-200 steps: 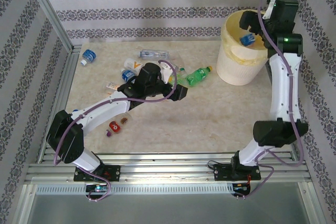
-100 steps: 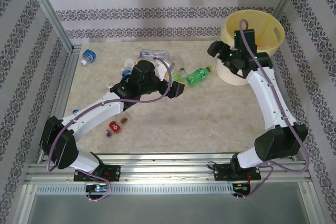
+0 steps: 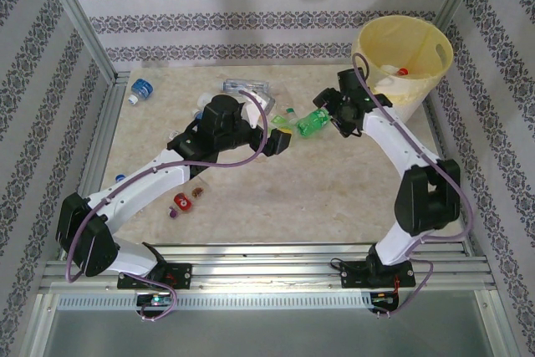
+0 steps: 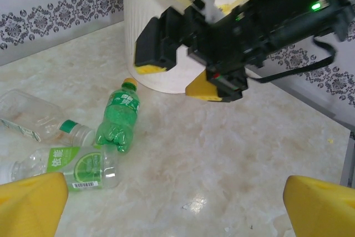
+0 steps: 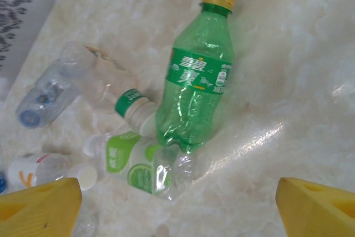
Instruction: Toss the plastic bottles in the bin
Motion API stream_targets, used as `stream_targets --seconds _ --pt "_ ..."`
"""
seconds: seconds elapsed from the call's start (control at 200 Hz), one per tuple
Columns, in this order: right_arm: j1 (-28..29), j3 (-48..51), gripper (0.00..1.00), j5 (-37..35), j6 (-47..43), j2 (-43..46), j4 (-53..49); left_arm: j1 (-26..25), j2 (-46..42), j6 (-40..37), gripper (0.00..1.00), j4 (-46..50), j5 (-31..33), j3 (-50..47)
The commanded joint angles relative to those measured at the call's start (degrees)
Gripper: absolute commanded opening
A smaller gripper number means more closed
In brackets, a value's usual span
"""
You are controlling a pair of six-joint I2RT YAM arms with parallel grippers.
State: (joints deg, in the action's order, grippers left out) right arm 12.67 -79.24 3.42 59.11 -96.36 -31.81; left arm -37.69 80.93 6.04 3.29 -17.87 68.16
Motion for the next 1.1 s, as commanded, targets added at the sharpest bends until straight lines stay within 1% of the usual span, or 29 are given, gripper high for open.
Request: stream_targets --seconds 0.0,0.155,0.325,0.49,0.635,0.884,1.094 --pt "1.3 -1.9 0.9 -2.5 4.0 -3.3 1.8 0.9 -2.0 -1.7 1.0 2.0 0.4 0.9" --pt "2.2 -3.9 0.9 -4.2 5.9 -8.2 1.9 0.9 -2.7 -2.5 1.0 2.9 1.2 0.7" --pt "2.4 -7.1 0.87 -5.6 7.0 -13.5 2.0 1.0 -3.7 -3.6 1.0 4.3 1.7 0.5" --pt "2.7 -12.2 0.86 -6.7 6.9 -18.1 -0.7 1.0 -4.6 -4.4 1.0 5.3 2.2 0.4" --pt "2.9 -15.6 0.84 -6.8 6.4 -21.7 -2.8 1.2 -5.3 -4.8 1.0 5.6 2.2 0.3" --pt "2.9 -18.4 0.8 -6.9 4.7 -26.1 -5.0 1.4 -6.0 -5.5 1.0 5.9 2.2 0.0" --pt "3.0 -22.1 0.76 -6.9 1.3 -29.6 -8.0 1.5 -5.5 -5.3 1.0 5.6 1.9 -0.2"
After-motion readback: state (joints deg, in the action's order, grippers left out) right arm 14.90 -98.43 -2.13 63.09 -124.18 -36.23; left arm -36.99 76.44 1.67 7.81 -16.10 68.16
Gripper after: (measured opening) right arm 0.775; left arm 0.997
